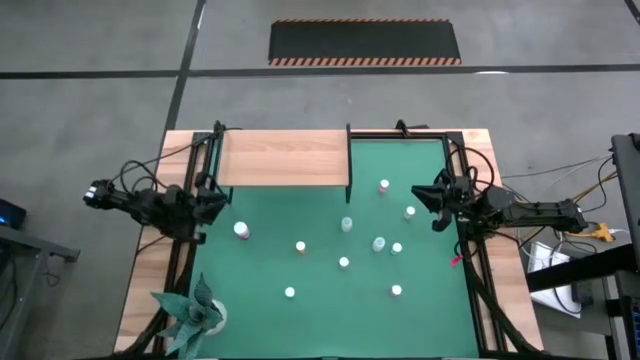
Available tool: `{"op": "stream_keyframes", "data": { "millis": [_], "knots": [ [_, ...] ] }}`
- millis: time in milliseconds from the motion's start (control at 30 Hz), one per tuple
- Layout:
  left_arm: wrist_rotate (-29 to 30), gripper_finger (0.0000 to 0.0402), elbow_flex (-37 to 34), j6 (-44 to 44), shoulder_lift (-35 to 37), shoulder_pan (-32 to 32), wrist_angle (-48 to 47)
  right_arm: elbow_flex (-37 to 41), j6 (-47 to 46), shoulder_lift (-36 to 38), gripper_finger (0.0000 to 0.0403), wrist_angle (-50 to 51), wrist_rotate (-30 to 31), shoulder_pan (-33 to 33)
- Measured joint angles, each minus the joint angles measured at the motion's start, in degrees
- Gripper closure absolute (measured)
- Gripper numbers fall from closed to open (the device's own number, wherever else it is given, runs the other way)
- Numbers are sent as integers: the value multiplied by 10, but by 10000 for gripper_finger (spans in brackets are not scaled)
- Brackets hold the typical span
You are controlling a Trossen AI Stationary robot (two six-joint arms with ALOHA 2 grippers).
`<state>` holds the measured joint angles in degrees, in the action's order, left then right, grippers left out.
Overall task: Pick and place medicine bottles onto shelf by color
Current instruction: Put the orange pill bottle on the shelf
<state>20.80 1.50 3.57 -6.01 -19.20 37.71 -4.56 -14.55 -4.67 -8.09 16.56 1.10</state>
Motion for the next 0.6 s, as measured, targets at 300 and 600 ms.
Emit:
{"op": "stream_keyframes", "data": {
  "millis": [300,600],
  "knots": [
    [12,336,5,10,-1,0,40,0,45,-3,371,-21,-1,0],
    [25,336,5,29,-2,0,94,0,121,-83,371,-189,-50,0]
  ]
}}
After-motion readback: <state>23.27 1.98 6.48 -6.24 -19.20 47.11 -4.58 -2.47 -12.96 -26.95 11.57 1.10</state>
